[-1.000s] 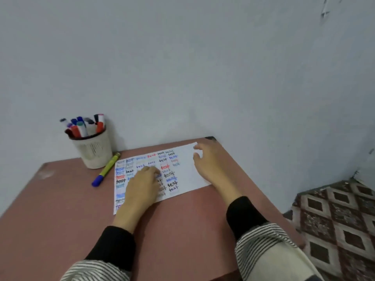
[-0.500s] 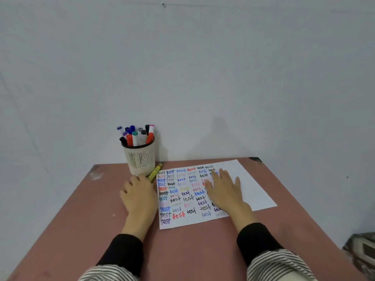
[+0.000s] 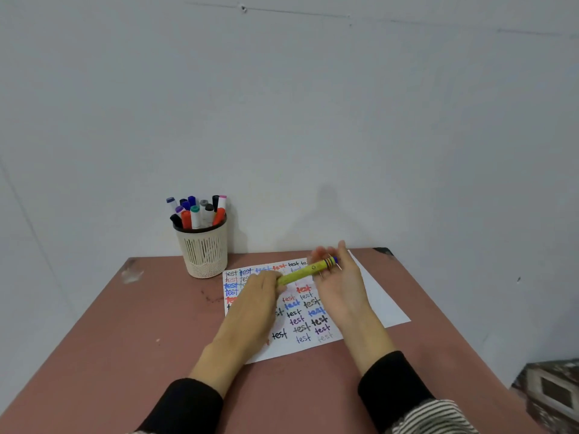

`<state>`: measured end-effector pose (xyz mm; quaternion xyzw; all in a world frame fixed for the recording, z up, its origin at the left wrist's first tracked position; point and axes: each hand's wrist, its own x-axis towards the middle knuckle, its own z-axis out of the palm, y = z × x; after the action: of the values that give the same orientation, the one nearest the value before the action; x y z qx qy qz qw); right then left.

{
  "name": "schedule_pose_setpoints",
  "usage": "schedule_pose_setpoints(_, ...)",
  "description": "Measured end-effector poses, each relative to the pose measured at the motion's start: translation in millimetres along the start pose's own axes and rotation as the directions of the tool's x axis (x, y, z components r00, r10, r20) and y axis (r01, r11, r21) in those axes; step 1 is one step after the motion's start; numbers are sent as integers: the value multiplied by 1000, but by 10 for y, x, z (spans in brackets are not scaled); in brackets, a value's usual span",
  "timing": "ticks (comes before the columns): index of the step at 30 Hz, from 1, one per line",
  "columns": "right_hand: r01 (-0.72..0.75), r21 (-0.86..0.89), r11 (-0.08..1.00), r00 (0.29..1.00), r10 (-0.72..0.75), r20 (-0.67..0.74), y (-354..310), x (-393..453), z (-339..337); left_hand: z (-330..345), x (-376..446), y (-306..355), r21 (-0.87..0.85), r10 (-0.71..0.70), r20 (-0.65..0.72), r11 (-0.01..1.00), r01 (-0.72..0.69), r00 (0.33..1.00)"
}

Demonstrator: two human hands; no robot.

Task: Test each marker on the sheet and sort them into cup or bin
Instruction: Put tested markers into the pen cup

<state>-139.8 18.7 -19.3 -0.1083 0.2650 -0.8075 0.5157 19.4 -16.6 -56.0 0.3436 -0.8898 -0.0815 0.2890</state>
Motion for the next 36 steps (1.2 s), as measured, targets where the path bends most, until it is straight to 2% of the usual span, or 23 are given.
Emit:
schedule_pose_setpoints(2, 4, 77, 997, 1000, -2, -20, -32, -19, -5, -4, 19, 34, 70, -19, 85, 997, 14, 996)
schedule_pose_setpoints(4, 14, 43, 999, 999, -11, -51, -83, -40, -2, -20, 37, 97, 107, -46, 165, 994, 29, 985)
schedule_pose_setpoints(7, 29, 19, 999, 992, -27, -126, -159, -24, -52, -9, 46, 226, 150, 2, 222, 988, -36, 975)
schedule_pose_setpoints(10, 32, -9, 999, 989, -33, -144, -215, -25, -63, 27, 38, 294, 156, 36, 263, 985, -79, 964)
schedule_pose_setpoints(19, 28, -100, 995, 998, -33, -53, -261, -53, -25, 76, 7, 276, -62, 39, 251, 998, -24, 967)
schedule_pose_setpoints(24, 34, -147, 989, 999, -32, 16, -321, -67, -20, 95, 4, 308, -229, 37, 246, 973, 20, 969)
schedule_pose_setpoints(28, 41, -152, 987, 998, -32, 60, -310, -69, -20, 131, -35, 274, -284, 33, 213, 959, 29, 977)
schedule_pose_setpoints(32, 47, -101, 994, 995, -38, 89, -229, -26, -18, 142, -25, 190, -451, -50, 169, 884, 122, 984)
schedule_pose_setpoints(36, -36, -135, 990, 994, 50, 101, -129, 12, -41, 87, 1, 129, -539, -129, 199, 813, 218, 972)
